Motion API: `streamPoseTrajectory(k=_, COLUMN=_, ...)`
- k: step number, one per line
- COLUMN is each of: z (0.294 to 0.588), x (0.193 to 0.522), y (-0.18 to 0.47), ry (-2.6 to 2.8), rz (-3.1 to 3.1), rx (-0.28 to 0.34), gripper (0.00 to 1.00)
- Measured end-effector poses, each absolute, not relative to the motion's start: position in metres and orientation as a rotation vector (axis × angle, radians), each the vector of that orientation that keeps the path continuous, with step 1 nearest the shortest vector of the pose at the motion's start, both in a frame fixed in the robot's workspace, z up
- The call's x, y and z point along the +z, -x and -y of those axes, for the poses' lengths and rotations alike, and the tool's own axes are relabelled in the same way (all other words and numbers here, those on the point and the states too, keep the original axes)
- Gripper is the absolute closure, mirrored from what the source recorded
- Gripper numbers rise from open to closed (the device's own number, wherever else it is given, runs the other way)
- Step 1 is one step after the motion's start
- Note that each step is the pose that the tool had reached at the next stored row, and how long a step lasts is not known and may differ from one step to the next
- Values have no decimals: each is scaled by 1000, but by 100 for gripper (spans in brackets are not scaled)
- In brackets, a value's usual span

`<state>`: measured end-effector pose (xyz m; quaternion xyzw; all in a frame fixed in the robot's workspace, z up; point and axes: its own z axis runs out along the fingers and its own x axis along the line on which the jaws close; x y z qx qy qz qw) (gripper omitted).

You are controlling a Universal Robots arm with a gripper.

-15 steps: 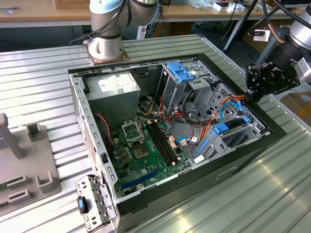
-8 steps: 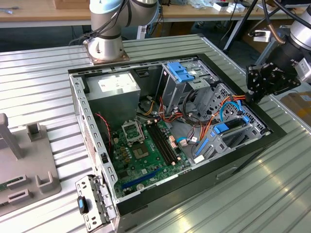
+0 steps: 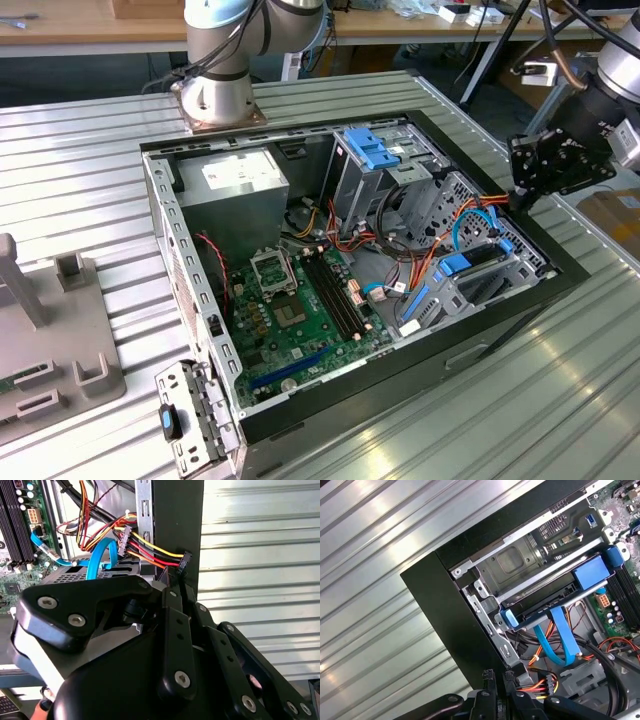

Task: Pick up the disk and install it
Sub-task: 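Insert the first disk wire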

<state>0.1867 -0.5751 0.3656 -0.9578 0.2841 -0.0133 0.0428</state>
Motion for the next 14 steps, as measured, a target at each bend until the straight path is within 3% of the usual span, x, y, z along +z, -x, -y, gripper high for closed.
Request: streamPoseTrajectory(k=14, z=575, x=377, y=-180, ry=2927, rz=-868, rx=-51, gripper=83)
